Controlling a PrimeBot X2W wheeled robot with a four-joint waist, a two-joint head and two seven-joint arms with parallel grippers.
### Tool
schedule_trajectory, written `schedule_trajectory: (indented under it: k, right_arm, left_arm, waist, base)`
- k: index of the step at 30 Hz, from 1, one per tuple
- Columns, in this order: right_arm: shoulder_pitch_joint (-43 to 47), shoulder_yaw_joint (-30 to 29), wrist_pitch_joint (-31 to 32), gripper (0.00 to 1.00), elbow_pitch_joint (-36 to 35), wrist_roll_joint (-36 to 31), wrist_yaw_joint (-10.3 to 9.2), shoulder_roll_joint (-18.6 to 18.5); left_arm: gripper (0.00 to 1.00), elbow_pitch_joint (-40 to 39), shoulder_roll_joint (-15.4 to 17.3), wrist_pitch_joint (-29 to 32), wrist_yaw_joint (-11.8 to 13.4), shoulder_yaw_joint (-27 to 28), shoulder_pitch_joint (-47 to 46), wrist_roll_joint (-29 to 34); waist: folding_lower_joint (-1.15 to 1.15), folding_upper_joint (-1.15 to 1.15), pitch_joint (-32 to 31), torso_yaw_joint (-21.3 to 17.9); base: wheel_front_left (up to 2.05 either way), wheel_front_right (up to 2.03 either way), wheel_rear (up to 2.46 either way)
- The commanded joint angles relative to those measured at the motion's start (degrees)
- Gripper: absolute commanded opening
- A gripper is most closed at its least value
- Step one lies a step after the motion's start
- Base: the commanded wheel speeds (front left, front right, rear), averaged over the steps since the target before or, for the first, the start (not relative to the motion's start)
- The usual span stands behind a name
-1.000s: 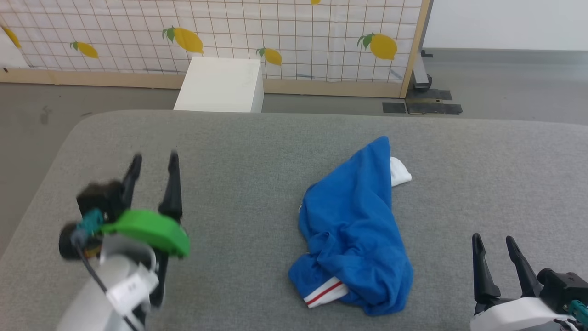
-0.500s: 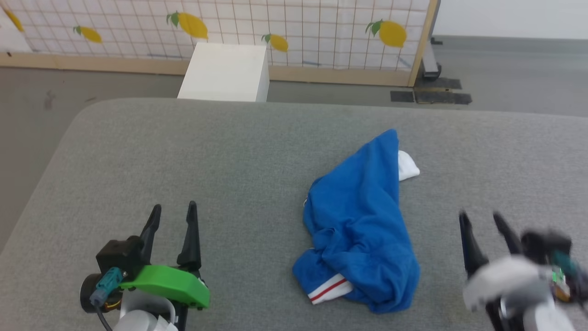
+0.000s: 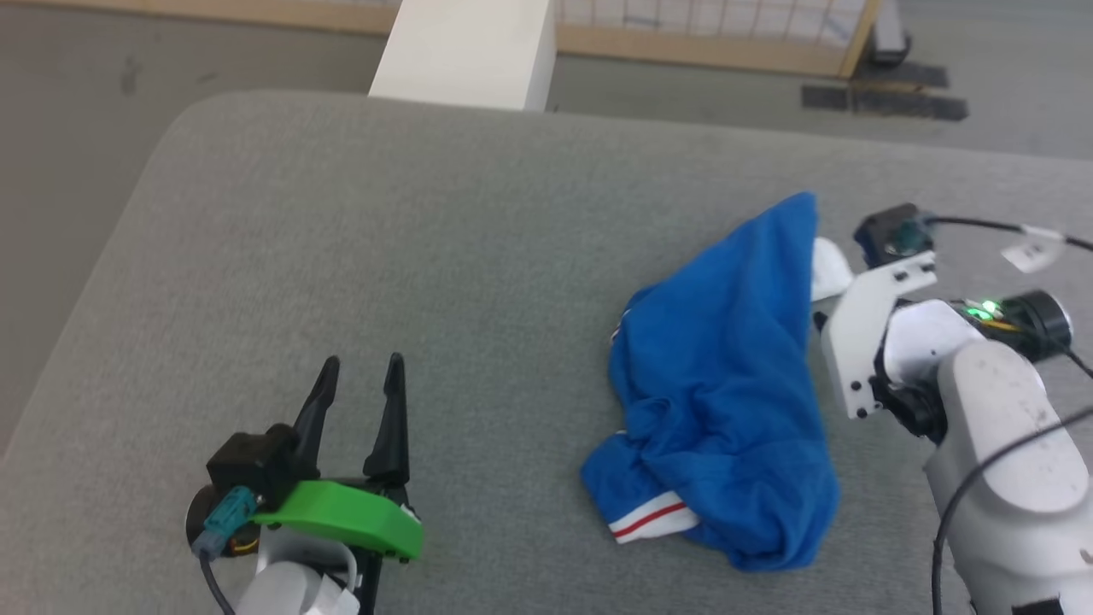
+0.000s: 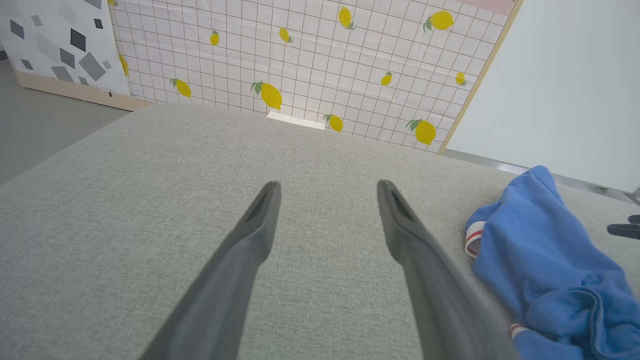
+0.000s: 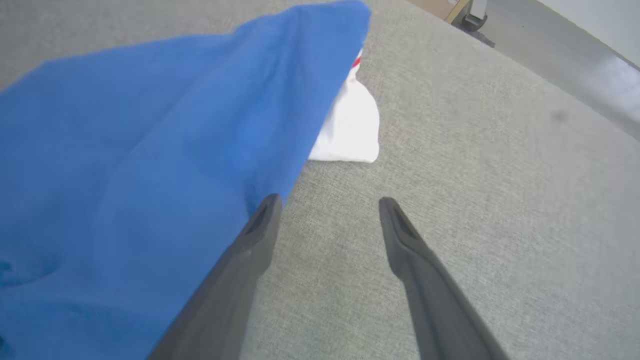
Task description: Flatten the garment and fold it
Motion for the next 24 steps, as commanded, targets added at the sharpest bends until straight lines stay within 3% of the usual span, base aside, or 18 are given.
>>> schedule_trajectory:
  k: [1,10,11,12,18,24]
  right_arm:
    - [-1.37,1.48,1.61,1.00,1.00,0.32,-0.09,-0.31]
    - [-0.97,10.21,8.00,1.00,5.07,4.26,-0.09,-2.69]
    - [-0.85,10.40,8.23,0.35,5.05,4.99,-0.09,-2.86]
    - [-0.90,10.36,7.94,0.00,4.80,5.38,-0.09,-3.07]
    - [-1.37,6.66,2.68,0.00,-1.00,9.12,-0.09,-4.61]
    - [2.06,-5.04,-1.84,0.00,-14.01,9.62,-0.09,-6.45]
  left_arm:
    - [1.00,0.12,-0.65,-0.27,-0.58,0.45,-1.37,0.43]
    - [1.00,2.39,-3.58,-0.27,-2.96,2.41,-2.38,2.20]
    - [1.00,2.70,-3.84,-0.27,-3.21,2.61,-2.38,2.39]
    - [1.00,2.93,-4.00,-0.27,-3.37,2.79,-2.35,2.55]
    - [1.00,4.46,-4.28,-0.27,-4.35,3.87,-1.84,3.41]
    - [1.00,5.21,-4.34,-0.27,-4.87,4.43,-0.96,3.76]
  waist:
    - [0.00,0.00,4.34,3.62]
    - [0.00,0.00,6.28,5.08]
    - [0.00,0.00,6.03,4.89]
    - [0.00,0.00,5.74,4.62]
    - [0.00,0.00,2.55,1.71]
    - [0.00,0.00,-0.98,-2.27]
  base:
    - [0.00,0.00,0.00]
    - [0.00,0.00,0.00]
    - [0.00,0.00,0.00]
    - [0.00,0.00,0.00]
    - [0.00,0.00,0.00]
    - [0.00,0.00,0.00]
